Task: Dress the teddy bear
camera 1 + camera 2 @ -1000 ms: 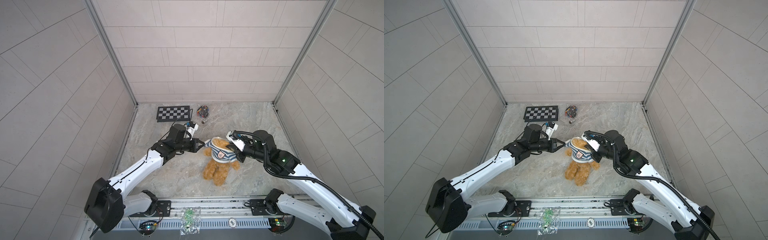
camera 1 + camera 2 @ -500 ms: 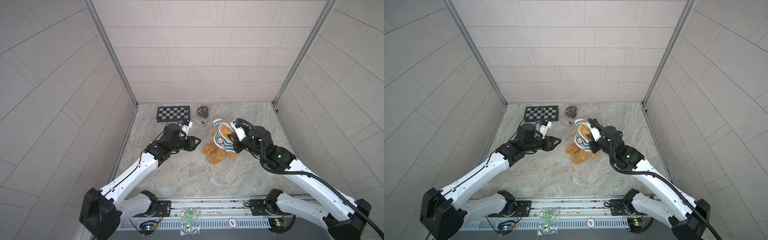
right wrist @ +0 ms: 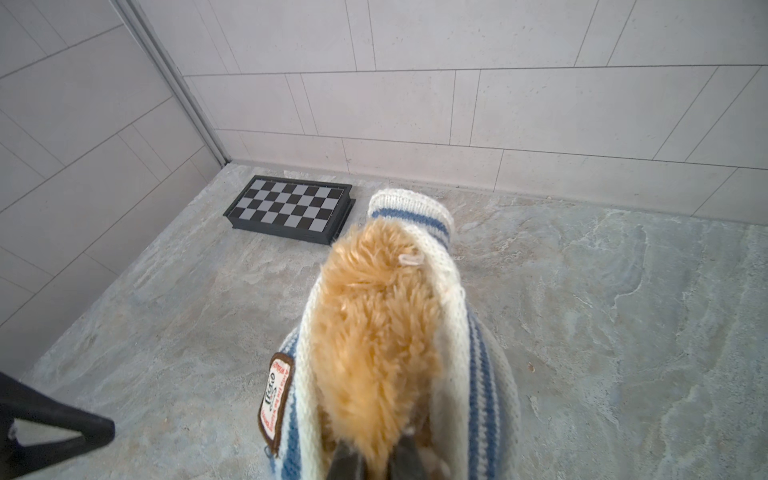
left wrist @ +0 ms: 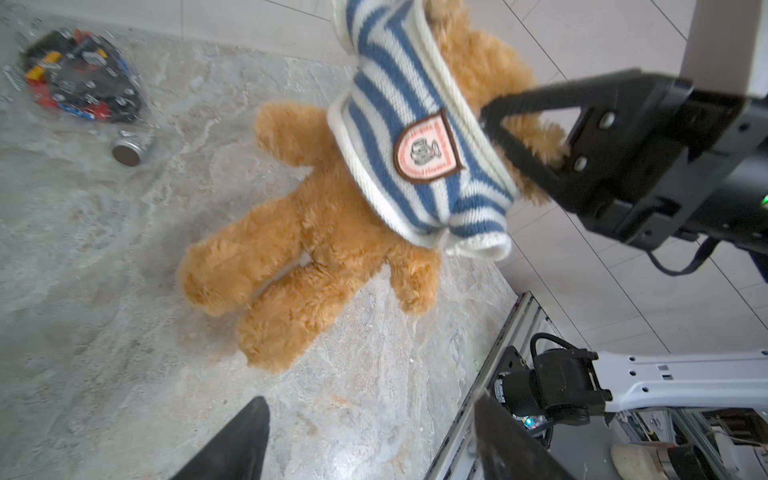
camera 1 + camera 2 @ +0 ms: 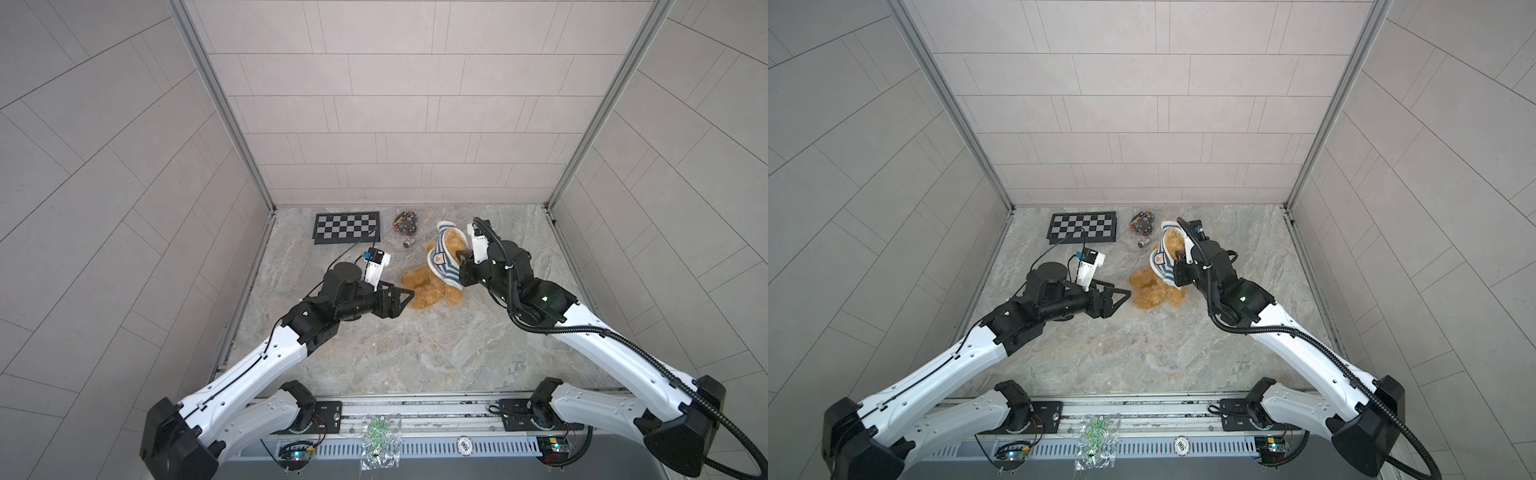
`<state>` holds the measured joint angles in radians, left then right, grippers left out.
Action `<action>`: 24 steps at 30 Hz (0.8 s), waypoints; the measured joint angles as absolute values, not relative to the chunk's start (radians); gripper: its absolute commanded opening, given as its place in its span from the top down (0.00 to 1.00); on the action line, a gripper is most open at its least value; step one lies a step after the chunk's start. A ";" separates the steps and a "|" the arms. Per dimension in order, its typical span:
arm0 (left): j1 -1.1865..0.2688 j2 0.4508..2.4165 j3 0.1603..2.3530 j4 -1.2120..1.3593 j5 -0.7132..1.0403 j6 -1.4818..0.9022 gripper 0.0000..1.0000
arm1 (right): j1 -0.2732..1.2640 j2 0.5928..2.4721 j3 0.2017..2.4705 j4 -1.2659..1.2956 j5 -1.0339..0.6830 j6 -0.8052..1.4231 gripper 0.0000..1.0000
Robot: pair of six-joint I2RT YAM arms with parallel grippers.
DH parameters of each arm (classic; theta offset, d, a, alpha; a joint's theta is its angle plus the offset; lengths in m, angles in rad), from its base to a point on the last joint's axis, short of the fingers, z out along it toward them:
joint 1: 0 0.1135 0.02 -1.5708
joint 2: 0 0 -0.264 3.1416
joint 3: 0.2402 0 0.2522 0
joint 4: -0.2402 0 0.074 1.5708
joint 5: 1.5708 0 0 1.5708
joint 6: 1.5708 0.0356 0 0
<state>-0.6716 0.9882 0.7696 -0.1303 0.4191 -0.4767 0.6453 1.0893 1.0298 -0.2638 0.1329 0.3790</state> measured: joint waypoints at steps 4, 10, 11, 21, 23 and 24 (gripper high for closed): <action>-0.702 1.010 0.759 -0.080 0.417 -0.509 0.20 | 0.646 1.082 1.022 -0.241 0.172 0.416 1.00; -0.768 1.060 0.761 -0.018 0.398 -0.537 0.20 | 0.647 1.035 0.955 -0.223 0.214 0.481 1.00; -0.778 1.074 0.761 -0.007 0.390 -0.545 0.21 | 0.647 1.025 0.941 -0.220 0.217 0.491 1.00; -0.839 1.173 0.761 0.186 0.331 -0.693 0.28 | 0.648 0.955 0.882 -0.170 0.225 0.586 1.00; -0.841 1.192 0.762 0.223 0.330 -0.720 0.29 | 0.648 0.942 0.875 -0.158 0.226 0.605 1.00; -0.844 1.199 0.763 0.238 0.329 -0.728 0.29 | 0.648 0.938 0.874 -0.155 0.228 0.612 1.00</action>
<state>-0.8440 1.1988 0.7631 0.2379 0.3294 -0.7280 0.6479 0.9382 0.8742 -0.1551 0.2276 0.6121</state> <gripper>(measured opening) 0.716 0.083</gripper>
